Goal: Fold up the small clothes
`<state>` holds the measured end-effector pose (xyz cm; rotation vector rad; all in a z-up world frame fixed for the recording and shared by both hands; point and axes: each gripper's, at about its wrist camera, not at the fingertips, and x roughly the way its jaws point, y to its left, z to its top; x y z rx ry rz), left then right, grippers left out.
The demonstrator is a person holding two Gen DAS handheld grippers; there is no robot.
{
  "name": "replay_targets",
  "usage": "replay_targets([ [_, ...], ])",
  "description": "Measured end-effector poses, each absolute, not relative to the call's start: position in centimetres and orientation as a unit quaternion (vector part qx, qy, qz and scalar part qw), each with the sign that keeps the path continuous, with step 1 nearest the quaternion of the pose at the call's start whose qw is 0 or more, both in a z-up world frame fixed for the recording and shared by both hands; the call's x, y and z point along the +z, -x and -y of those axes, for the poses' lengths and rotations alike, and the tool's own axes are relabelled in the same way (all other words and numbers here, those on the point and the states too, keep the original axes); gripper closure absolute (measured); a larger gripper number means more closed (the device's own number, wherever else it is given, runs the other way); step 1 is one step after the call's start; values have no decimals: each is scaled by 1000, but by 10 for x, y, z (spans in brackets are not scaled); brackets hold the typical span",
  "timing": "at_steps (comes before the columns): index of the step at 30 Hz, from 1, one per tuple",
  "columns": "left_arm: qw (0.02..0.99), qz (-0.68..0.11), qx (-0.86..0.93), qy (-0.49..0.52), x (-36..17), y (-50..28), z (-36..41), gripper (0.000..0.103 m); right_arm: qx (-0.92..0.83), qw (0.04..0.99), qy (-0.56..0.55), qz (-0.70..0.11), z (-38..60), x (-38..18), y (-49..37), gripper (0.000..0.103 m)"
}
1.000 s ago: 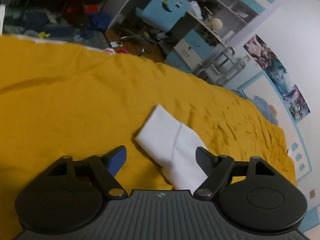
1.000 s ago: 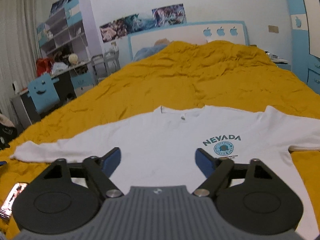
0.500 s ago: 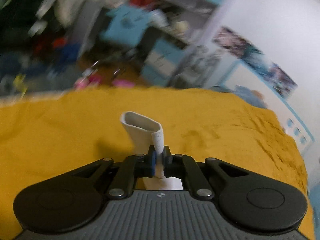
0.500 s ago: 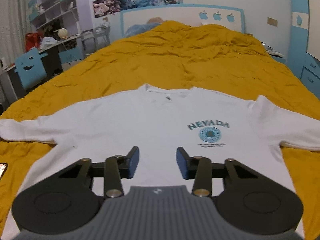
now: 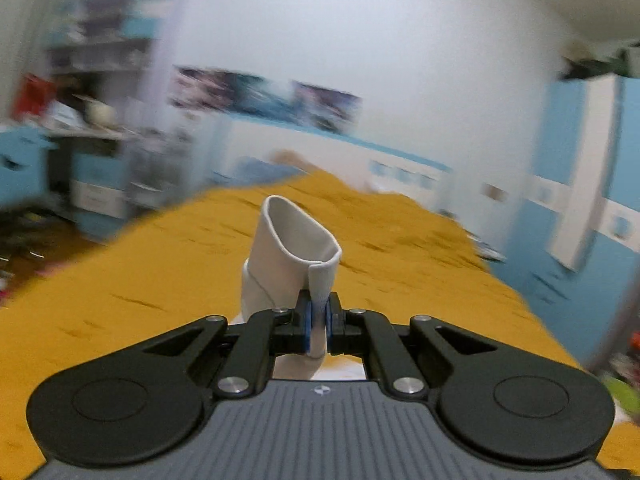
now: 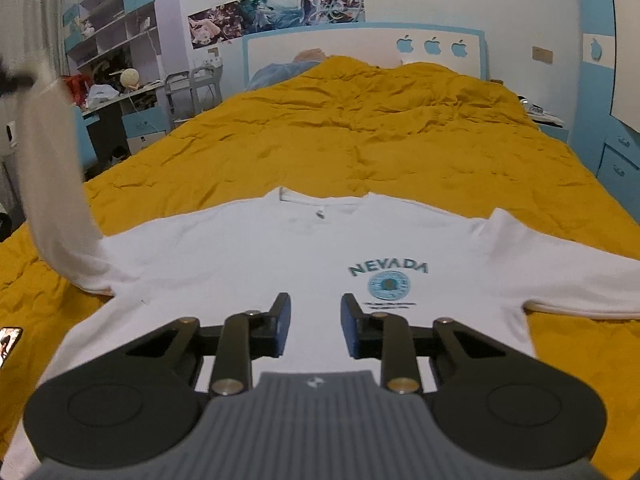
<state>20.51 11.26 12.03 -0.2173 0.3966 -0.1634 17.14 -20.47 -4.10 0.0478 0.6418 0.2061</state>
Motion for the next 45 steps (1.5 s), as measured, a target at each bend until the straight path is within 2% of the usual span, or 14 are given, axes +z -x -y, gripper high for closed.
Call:
replay_targets([
  [6,912,-341,-198,111,20,-224,1,97,69,944,-48,-319,240,-42,-161,79],
  [11,859,-450,-219,108,-72,-227,42,96,44,941,-43,-332,262,-53,-144,79],
  [13,843,-474,-225,120,-91,-223,49,84,37,936,-54,-346,269,-62,-140,79],
  [14,838,-481,-227,124,-97,-222,52,80,35,933,-62,-353,272,-67,-139,78],
  [16,834,-484,-233,128,-100,-221,58,63,36,928,-77,-364,276,-75,-138,78],
  [17,834,-480,-239,130,-99,-216,54,59,38,925,-84,-369,276,-78,-139,78],
  [19,836,-468,-252,136,-85,-208,48,41,49,920,-100,-375,275,-81,-142,78],
  [20,840,-458,-257,138,-79,-206,43,39,59,917,-112,-379,274,-83,-145,76],
  [23,852,-433,-260,135,-60,-202,15,38,82,903,-148,-394,267,-87,-157,59],
  [31,889,-431,-102,114,-54,-212,-105,38,88,859,-227,-451,252,-122,-205,60],
  [34,879,-451,-65,141,-67,-220,-139,38,77,842,-249,-473,246,-138,-222,78],
  [36,869,-462,-62,163,-77,-223,-153,38,82,841,-242,-476,236,-137,-232,102],
  [39,866,-465,-53,174,-87,-229,-160,38,105,860,-227,-445,221,-115,-245,102],
  [45,864,-463,-70,185,-81,-247,-160,36,152,914,-167,-336,207,-19,-282,102],
])
